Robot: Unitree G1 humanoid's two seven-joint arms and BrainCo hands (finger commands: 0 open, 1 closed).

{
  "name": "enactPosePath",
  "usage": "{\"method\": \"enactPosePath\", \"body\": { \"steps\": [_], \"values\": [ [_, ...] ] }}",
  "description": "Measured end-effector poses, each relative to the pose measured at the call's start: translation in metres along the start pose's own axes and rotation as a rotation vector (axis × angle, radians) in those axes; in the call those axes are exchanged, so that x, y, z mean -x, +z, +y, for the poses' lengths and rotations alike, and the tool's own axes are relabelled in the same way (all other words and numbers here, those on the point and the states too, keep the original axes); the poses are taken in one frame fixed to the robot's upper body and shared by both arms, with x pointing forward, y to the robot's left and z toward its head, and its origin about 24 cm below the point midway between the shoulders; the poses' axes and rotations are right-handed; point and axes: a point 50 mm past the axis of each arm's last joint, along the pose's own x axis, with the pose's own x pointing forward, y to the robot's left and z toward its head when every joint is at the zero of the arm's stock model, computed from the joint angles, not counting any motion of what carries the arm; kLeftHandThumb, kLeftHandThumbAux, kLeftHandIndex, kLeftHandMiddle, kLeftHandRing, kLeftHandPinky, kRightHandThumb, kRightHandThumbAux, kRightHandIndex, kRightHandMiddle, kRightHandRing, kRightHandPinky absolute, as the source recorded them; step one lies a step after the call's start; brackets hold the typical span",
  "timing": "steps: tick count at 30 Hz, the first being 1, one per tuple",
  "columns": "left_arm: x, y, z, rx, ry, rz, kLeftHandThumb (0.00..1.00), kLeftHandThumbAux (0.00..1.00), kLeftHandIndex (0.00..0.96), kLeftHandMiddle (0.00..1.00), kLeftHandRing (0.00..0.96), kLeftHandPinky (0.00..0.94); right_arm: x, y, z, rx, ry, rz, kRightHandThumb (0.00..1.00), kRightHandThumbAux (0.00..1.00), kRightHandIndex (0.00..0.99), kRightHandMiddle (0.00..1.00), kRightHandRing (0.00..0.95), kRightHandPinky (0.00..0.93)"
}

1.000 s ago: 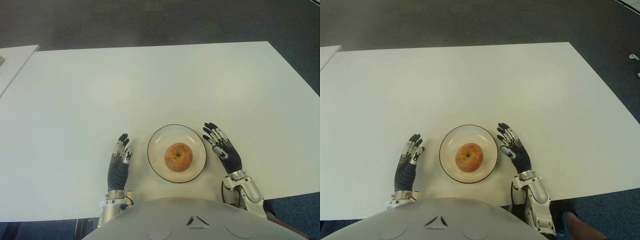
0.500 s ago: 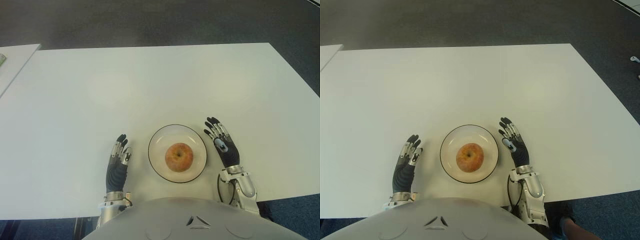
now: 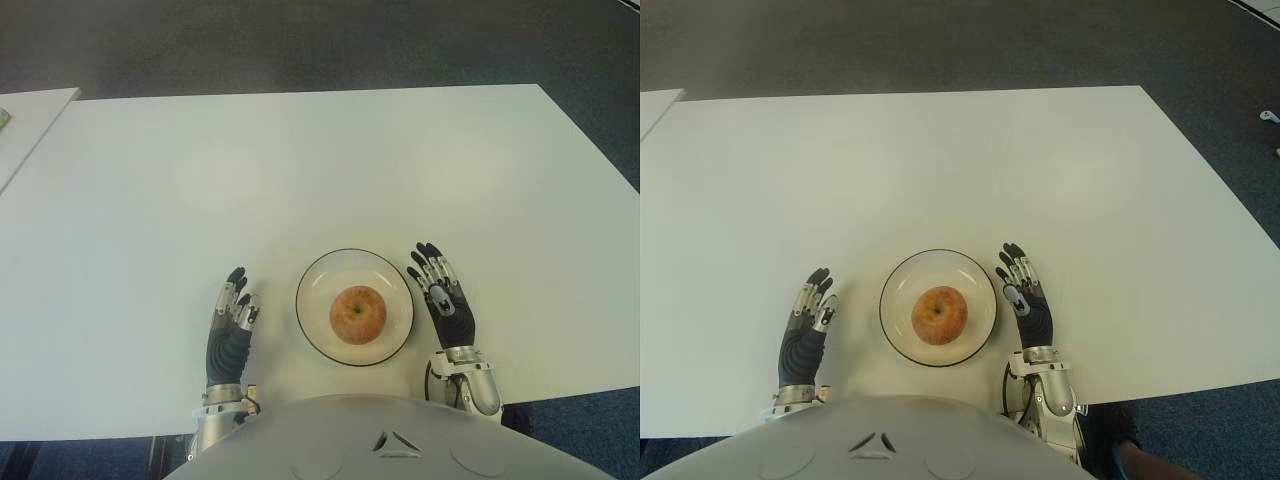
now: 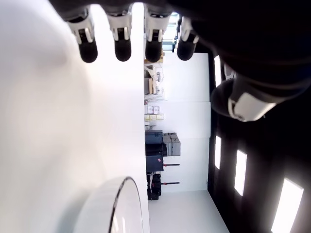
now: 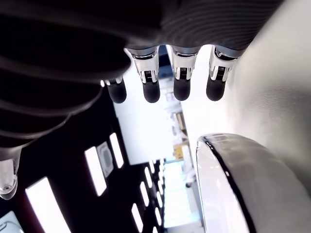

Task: Put the apples into the plate.

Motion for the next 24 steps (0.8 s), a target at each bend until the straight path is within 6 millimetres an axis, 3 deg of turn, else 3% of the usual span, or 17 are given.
{"method": "enactPosePath", "body": {
  "steps": [11, 24],
  "values": [
    [-0.001, 0.0, 0.001, -0.019, -0.008, -0.002, 0.054, 0.478, 0.008, 0.003, 0.003, 0.012, 0.004, -0.001, 0.004, -0.022, -0.054, 0.012, 0.164, 0.46, 0.012, 0.002, 0.0, 0.0],
    [-0.01, -0.004, -0.002, -0.002, -0.024, -0.011, 0.053, 0.463, 0.029, 0.0, 0.0, 0.01, 0.004, -0.002, 0.009, -0.066, -0.115, 0.004, 0.176, 0.469, 0.0, 0.0, 0.0, 0.0]
  ]
}}
